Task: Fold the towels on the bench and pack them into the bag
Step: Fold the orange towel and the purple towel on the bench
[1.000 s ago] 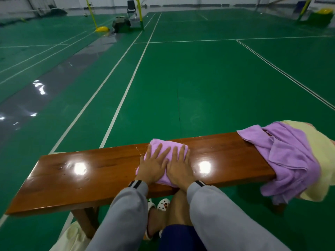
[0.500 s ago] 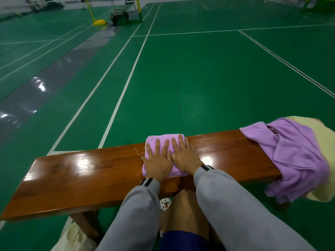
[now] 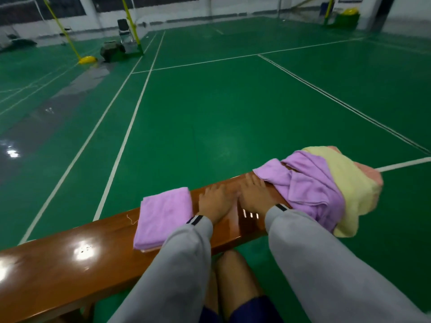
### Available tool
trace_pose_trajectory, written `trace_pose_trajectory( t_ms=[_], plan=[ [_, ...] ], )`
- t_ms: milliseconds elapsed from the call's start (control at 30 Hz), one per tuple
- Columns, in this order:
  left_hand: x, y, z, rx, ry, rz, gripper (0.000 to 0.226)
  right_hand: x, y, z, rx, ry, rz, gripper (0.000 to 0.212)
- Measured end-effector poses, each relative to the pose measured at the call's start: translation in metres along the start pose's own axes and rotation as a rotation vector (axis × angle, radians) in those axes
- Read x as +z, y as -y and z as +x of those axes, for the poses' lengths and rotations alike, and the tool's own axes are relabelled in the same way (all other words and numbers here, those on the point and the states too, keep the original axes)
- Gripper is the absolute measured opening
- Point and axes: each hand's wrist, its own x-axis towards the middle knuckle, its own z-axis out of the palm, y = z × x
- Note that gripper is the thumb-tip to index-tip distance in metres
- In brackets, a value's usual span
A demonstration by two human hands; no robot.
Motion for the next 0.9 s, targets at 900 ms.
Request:
trace_pose_trajectory(
  t_ms=[900],
  plan=[
    [0.002, -0.135, 0.082, -0.409, 0.284, -1.745, 0.072, -0.11, -0.097, -0.054, 0.221, 0.244, 1.562, 0.047]
  ],
)
